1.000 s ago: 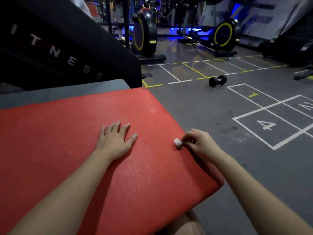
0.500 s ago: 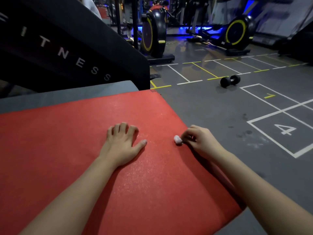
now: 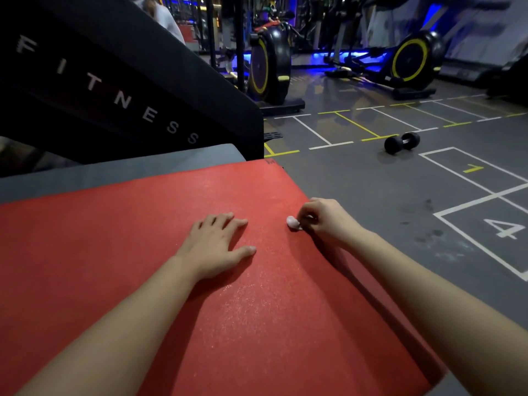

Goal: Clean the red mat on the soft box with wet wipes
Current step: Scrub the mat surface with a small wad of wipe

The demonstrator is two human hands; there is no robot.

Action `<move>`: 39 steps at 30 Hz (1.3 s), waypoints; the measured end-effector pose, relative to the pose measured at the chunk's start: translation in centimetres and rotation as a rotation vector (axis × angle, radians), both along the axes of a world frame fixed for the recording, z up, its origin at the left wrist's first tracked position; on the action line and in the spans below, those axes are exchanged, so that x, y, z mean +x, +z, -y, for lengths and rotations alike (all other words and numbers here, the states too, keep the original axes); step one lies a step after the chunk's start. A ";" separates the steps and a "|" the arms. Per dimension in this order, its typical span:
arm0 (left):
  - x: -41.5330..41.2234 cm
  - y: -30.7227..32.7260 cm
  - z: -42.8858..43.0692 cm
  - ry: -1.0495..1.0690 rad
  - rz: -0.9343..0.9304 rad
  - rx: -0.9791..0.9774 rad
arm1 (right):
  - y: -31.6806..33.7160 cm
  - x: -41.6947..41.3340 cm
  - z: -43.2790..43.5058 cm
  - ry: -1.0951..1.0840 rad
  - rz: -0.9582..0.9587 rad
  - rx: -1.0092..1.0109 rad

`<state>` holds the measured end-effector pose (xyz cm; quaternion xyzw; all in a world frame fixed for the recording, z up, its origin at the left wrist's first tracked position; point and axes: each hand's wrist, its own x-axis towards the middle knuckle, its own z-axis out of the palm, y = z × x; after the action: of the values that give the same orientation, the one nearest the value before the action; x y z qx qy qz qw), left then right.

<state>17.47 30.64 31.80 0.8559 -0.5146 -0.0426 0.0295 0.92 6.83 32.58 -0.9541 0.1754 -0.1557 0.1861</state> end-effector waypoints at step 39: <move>3.2 -2.6 1.1 -0.020 0.019 -0.146 | 0.5 18.0 11.8 -0.021 -0.082 0.022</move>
<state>20.65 29.53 29.23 0.8465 -0.5253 0.0030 0.0868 18.94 -5.02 33.08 -0.9557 0.1945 -0.1162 0.1877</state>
